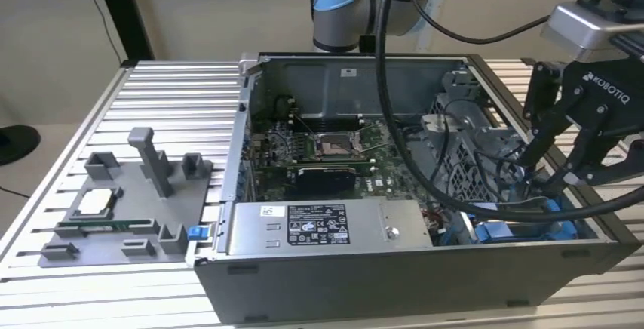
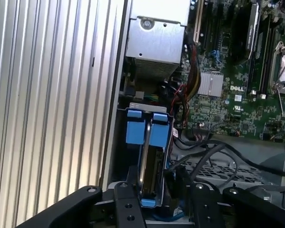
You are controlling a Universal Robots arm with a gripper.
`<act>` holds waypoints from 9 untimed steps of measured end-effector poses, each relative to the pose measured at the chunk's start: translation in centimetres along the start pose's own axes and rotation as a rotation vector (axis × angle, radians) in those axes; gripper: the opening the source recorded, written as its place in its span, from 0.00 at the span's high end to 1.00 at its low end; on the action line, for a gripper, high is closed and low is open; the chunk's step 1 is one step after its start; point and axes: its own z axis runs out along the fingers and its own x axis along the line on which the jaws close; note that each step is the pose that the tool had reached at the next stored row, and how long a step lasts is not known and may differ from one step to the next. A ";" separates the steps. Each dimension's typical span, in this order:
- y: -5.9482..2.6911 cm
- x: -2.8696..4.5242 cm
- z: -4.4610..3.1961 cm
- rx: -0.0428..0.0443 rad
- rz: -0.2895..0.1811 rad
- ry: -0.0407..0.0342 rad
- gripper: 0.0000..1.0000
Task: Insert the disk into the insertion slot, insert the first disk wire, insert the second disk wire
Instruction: 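Insert the first disk wire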
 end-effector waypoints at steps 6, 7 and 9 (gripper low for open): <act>-0.01 -0.02 0.04 0.0419 -0.061 0.0056 0.00; -0.02 -0.06 0.04 0.0449 -0.069 0.0053 0.00; -0.02 -0.22 0.05 0.0484 -0.079 0.0042 0.00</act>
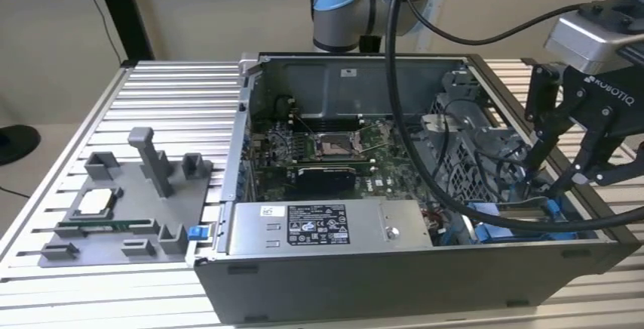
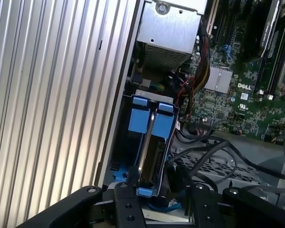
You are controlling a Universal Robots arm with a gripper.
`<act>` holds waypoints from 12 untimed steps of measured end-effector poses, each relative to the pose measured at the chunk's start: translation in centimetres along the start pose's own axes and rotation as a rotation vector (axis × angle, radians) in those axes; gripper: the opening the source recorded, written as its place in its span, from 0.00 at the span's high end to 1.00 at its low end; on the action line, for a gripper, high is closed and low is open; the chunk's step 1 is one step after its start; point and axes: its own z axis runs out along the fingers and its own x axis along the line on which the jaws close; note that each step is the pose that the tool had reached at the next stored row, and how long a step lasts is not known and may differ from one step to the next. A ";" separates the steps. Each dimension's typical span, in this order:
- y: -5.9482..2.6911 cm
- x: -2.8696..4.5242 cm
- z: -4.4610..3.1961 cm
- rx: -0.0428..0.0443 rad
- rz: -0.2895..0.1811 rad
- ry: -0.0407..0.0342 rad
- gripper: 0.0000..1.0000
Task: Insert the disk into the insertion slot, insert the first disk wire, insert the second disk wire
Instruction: 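Insert the first disk wire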
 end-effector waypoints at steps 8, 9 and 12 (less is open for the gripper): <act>0.65 -0.76 0.03 0.0147 -0.012 0.0004 0.00; 0.70 -0.79 0.04 0.0179 -0.014 0.0012 0.00; 0.68 -0.85 0.12 0.0273 -0.024 0.0029 0.00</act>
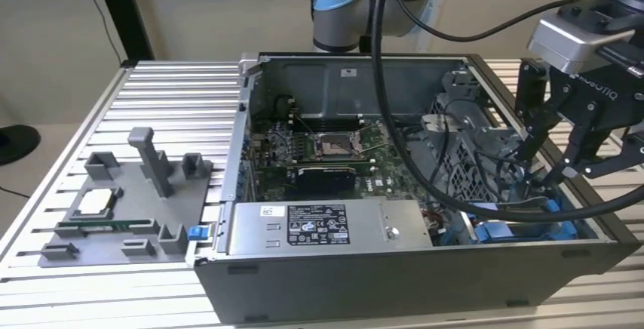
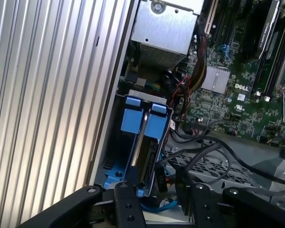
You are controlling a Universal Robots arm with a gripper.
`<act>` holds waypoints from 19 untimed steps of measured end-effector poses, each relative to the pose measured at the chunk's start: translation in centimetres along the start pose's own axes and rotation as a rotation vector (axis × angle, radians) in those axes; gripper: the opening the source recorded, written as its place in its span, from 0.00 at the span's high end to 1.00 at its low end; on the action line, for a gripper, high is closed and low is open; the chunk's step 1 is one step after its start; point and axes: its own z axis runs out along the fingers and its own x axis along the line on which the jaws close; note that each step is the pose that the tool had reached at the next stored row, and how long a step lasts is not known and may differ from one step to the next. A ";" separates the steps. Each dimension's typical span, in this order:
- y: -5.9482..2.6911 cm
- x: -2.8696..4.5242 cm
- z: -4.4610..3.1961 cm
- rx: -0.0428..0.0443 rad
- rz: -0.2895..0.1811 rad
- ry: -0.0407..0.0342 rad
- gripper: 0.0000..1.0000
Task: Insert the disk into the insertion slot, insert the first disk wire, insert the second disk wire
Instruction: 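Insert the first disk wire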
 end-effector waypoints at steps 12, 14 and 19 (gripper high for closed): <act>0.28 -0.08 0.08 0.0109 -0.004 0.0027 0.00; 0.45 -0.12 0.09 0.0130 -0.005 0.0031 0.00; 0.52 -0.14 0.24 0.0215 -0.010 0.0051 0.00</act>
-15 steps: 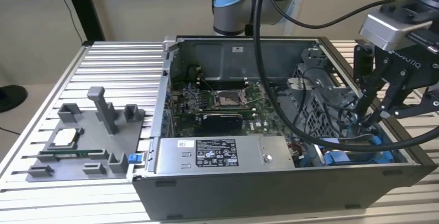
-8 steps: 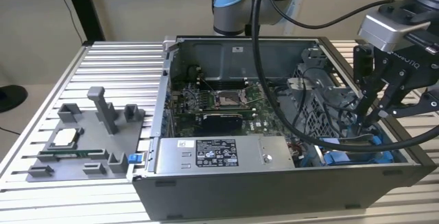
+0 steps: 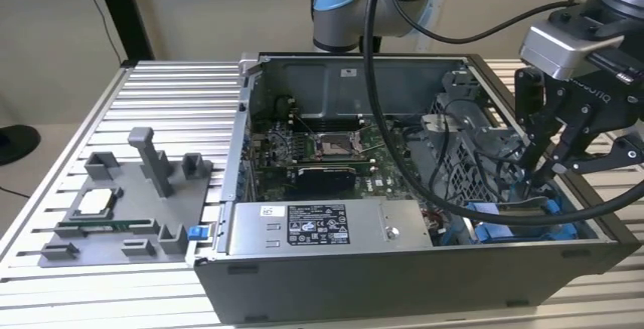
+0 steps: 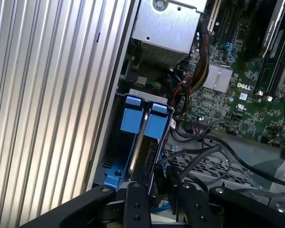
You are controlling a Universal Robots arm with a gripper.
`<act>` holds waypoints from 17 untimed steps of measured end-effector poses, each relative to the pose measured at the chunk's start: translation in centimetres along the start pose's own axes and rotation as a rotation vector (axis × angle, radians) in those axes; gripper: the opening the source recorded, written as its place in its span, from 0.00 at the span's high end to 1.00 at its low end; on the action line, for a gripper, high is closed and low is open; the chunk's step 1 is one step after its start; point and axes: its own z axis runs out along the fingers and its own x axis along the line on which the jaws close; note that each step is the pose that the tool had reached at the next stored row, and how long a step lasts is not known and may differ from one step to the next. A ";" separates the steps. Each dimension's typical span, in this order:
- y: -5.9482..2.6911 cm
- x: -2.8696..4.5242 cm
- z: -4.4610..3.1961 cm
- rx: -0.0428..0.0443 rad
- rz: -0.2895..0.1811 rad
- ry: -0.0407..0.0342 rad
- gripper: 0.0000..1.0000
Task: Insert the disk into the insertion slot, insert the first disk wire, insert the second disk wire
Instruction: 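Insert the first disk wire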
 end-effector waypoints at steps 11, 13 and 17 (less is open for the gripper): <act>-0.02 -0.07 -0.07 0.0027 -0.017 -0.0002 0.00; -0.02 -0.07 -0.10 0.0028 -0.020 -0.0006 0.00; -0.03 -0.09 -0.11 0.0032 -0.023 -0.0004 0.00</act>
